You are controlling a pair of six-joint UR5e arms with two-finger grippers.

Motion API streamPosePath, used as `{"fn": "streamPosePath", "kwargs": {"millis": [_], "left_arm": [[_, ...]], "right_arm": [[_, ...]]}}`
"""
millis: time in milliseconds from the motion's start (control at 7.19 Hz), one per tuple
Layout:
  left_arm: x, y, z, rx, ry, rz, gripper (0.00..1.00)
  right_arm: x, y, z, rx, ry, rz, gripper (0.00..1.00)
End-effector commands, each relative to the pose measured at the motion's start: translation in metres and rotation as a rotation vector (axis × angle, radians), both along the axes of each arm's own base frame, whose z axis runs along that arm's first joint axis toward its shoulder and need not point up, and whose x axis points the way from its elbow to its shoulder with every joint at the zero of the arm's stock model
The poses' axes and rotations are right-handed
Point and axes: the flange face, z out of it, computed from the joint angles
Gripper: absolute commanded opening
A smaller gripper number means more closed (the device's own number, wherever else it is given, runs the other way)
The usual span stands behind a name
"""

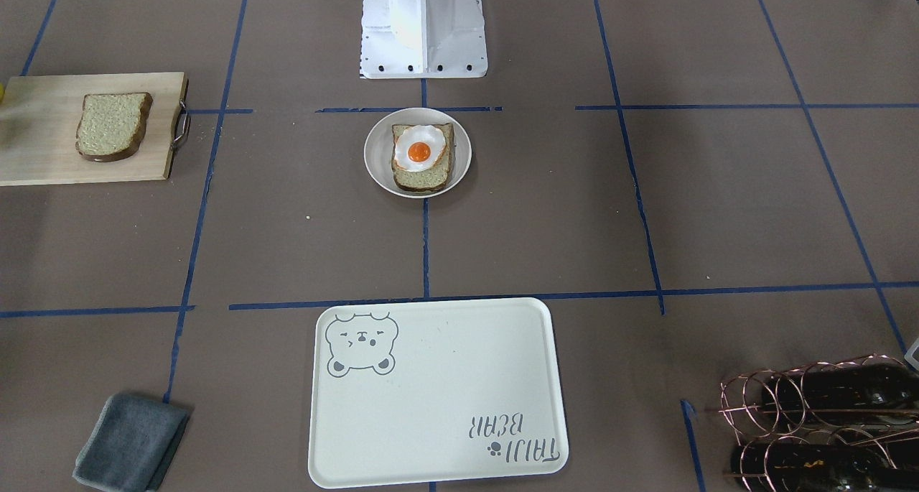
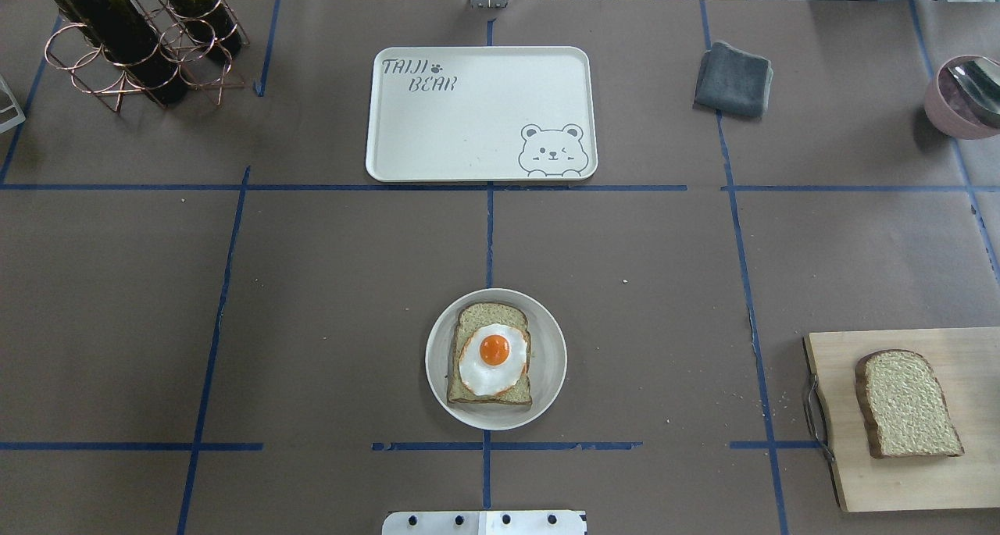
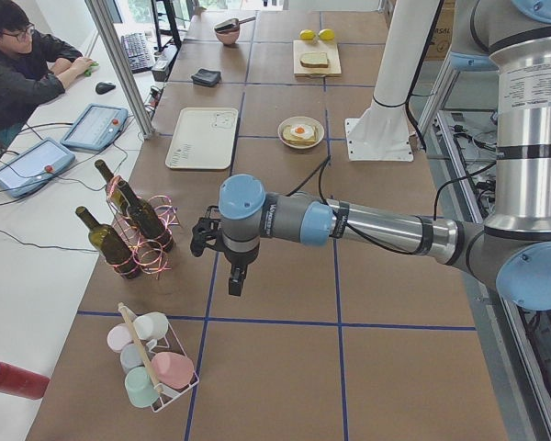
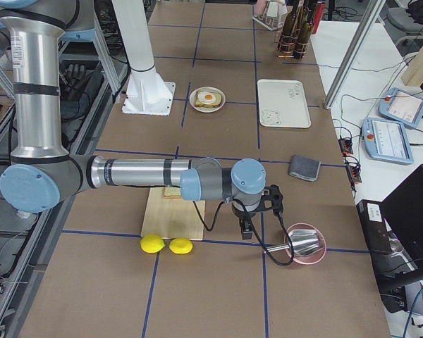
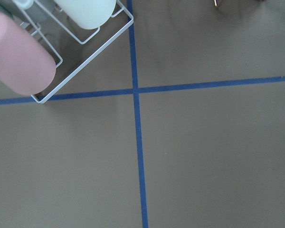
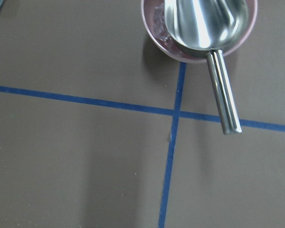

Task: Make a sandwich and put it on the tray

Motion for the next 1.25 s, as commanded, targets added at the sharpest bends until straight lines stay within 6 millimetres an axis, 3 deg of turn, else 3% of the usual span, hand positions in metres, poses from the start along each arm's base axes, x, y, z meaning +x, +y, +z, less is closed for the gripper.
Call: {"fn": "streamPosePath", "kwargs": {"millis": [0, 278, 417, 695, 834, 974, 1113], "left_arm": [[0.048, -0.040, -0.050, -0.006, 0.031, -0.017, 1.00], [0.102, -0.047, -0.076, -0.010, 0.093, -0.056, 1.00], [0.125, -0.045, -0.086, -0.026, 0.131, -0.083, 1.00], [0.175, -0.034, -0.105, -0.063, 0.200, -0.100, 1.00], [0.193, -0.028, -0.114, -0.071, 0.226, -0.100, 1.00], [0.220, -0.018, -0.123, -0.104, 0.259, -0.100, 1.00], [0.238, -0.017, -0.136, -0.126, 0.289, -0.109, 1.00]], "right_arm": [[-0.058, -0.032, -0.031, -0.042, -0.028, -0.015, 1.00], [-0.114, -0.028, -0.067, -0.136, -0.041, 0.024, 1.00], [-0.119, -0.018, -0.080, -0.154, -0.046, 0.050, 1.00], [-0.137, 0.040, -0.098, -0.149, 0.018, 0.073, 1.00], [-0.139, 0.069, -0.090, -0.138, 0.009, 0.067, 1.00], [-0.153, 0.106, -0.066, -0.124, -0.030, 0.086, 1.00], [-0.164, 0.133, -0.060, -0.148, -0.092, 0.148, 1.00]]}}
